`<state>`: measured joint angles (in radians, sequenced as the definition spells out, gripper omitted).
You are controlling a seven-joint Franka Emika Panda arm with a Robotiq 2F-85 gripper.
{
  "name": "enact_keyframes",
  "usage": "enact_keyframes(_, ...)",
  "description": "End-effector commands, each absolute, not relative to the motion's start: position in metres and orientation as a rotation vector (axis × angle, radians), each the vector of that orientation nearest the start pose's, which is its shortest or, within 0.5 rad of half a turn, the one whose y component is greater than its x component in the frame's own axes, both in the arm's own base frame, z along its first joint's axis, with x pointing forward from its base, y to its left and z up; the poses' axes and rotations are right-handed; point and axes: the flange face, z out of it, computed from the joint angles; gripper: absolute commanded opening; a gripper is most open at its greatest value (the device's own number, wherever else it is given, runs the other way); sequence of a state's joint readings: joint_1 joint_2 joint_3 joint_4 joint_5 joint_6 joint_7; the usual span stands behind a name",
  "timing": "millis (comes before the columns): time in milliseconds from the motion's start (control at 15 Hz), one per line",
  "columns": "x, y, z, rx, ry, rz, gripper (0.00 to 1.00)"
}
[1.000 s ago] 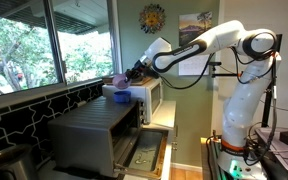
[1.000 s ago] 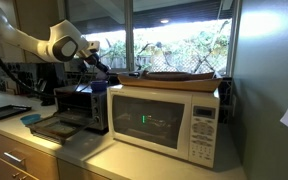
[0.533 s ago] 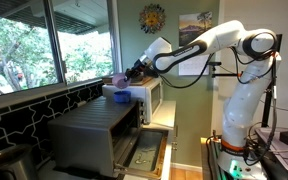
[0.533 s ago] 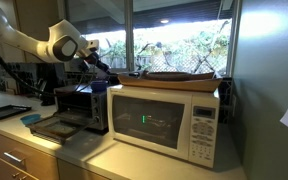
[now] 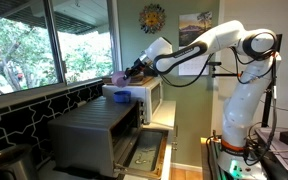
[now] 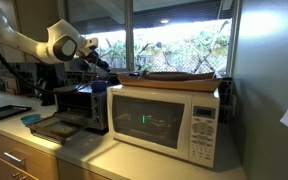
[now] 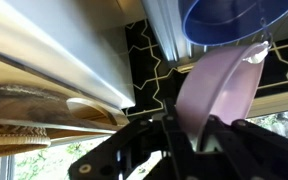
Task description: Remove the purple bowl from the oven and pour the liquid from the bowl into the blue mug then set the bowl on top of the oven
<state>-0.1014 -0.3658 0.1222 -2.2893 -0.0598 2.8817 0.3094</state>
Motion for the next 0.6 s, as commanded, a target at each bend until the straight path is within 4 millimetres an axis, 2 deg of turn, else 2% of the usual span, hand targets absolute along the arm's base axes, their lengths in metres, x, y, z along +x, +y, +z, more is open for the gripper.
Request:
enact_keyframes(0, 0.4839, 0.0211, 0.6097, -2.732, 0.238, -1.481, 0.04)
enact_keyframes(533, 0.4787, 0.0219, 0.6164, -2.74, 0.14, -1.57, 0.04)
